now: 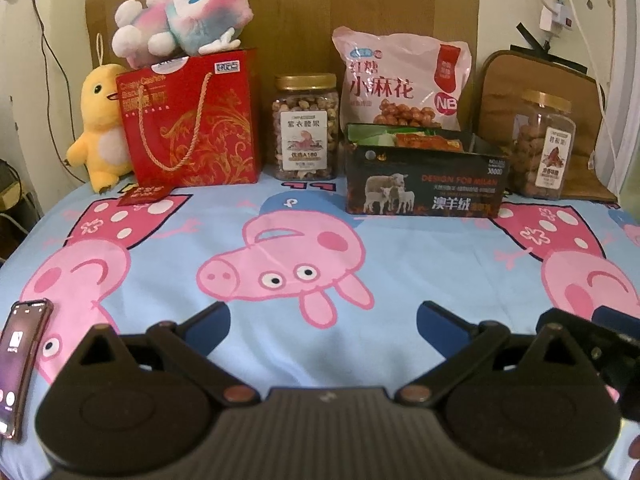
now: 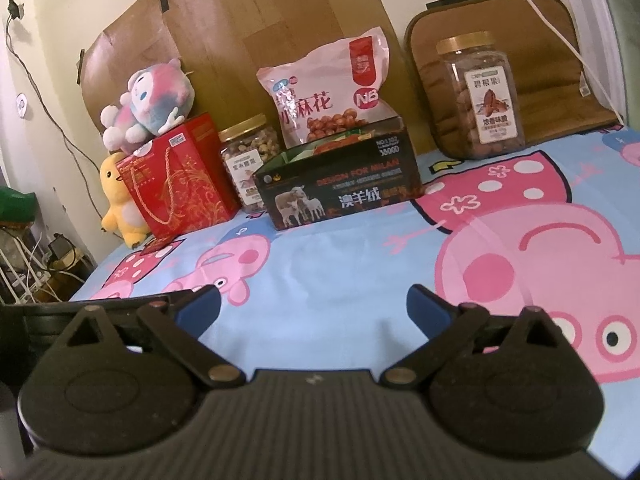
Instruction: Organize snacks
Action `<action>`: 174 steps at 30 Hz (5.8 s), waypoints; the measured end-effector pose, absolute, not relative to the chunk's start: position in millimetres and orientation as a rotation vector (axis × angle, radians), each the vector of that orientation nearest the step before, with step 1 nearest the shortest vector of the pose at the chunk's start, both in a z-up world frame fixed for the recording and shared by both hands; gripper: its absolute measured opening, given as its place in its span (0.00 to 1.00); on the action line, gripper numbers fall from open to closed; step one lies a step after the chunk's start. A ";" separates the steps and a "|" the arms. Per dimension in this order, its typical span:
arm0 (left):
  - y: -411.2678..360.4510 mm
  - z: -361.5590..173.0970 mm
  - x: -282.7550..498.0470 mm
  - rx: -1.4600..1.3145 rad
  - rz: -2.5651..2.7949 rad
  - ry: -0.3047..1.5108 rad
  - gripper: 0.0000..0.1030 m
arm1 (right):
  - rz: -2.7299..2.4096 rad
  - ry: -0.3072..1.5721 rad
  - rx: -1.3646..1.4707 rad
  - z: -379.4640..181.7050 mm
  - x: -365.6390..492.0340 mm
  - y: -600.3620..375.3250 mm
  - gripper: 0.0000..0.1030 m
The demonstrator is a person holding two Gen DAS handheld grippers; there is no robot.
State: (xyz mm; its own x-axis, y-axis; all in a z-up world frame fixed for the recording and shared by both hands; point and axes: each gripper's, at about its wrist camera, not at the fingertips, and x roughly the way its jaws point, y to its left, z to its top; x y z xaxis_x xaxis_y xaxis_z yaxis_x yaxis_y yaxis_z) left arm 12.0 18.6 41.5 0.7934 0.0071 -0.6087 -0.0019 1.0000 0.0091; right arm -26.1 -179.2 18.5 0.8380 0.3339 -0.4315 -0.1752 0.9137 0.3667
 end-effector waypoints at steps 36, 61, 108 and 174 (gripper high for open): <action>-47.8 47.3 28.2 0.162 0.006 0.727 1.00 | 0.229 0.459 0.440 12.8 -35.3 -225.5 0.97; -79.5 36.2 47.7 0.200 0.012 0.783 1.00 | 0.199 0.466 0.485 -0.6 -31.4 -253.8 0.97; -20.5 30.1 37.9 0.054 0.030 0.821 1.00 | 0.232 0.495 0.335 16.4 -24.8 -206.5 0.97; -7.4 38.4 24.8 0.050 0.035 0.765 1.00 | 0.250 0.493 0.328 31.0 -21.2 -195.5 0.97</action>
State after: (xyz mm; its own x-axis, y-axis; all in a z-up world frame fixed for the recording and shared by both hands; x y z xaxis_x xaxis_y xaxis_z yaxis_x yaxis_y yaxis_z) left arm 24.8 -7.4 38.4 0.7207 0.0497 -0.6915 -0.0133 0.9982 0.0579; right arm -21.2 -195.5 31.0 0.8522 0.3117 -0.4203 -0.1552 0.9176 0.3659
